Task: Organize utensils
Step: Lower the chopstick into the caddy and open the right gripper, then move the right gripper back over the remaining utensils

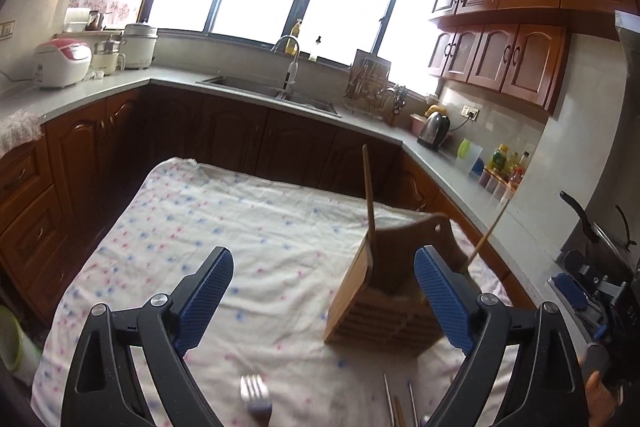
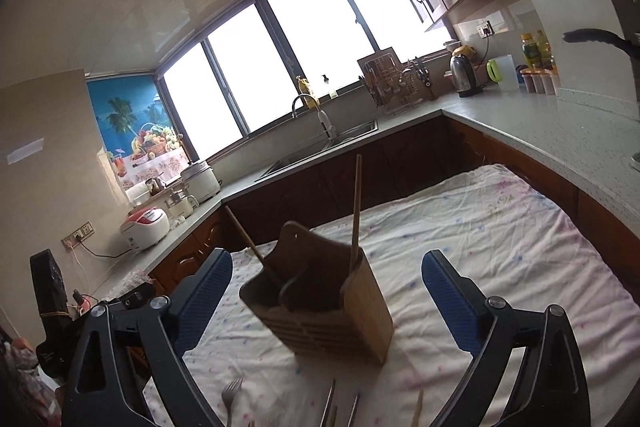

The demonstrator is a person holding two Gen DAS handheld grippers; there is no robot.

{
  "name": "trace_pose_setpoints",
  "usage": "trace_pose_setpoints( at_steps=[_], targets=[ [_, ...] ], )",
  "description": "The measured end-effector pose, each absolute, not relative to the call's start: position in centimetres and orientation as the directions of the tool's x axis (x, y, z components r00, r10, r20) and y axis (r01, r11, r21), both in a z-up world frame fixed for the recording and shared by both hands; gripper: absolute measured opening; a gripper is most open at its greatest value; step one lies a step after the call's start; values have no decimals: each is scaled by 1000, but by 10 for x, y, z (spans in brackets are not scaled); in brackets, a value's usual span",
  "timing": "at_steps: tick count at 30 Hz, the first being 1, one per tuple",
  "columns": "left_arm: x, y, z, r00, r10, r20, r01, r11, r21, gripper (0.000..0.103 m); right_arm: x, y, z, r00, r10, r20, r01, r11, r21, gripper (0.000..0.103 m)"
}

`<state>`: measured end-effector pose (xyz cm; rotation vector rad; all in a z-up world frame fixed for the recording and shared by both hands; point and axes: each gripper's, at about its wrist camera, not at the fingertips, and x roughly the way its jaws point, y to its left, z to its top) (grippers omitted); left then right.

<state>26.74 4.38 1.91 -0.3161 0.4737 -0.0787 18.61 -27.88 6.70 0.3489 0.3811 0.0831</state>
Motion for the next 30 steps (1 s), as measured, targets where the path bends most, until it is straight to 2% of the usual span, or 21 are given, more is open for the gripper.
trace_pose_setpoints(
  at_steps=[20, 30],
  targets=[
    [119, 61, 18, 831, -158, -534, -42, 939, -342, 93, 79, -275, 28, 879, 113, -464, 55, 941, 334, 97],
    [102, 51, 12, 804, -181, -567, -28, 940, -341, 93, 64, -280, 2, 841, 82, -535, 104, 946, 308, 97]
  ],
)
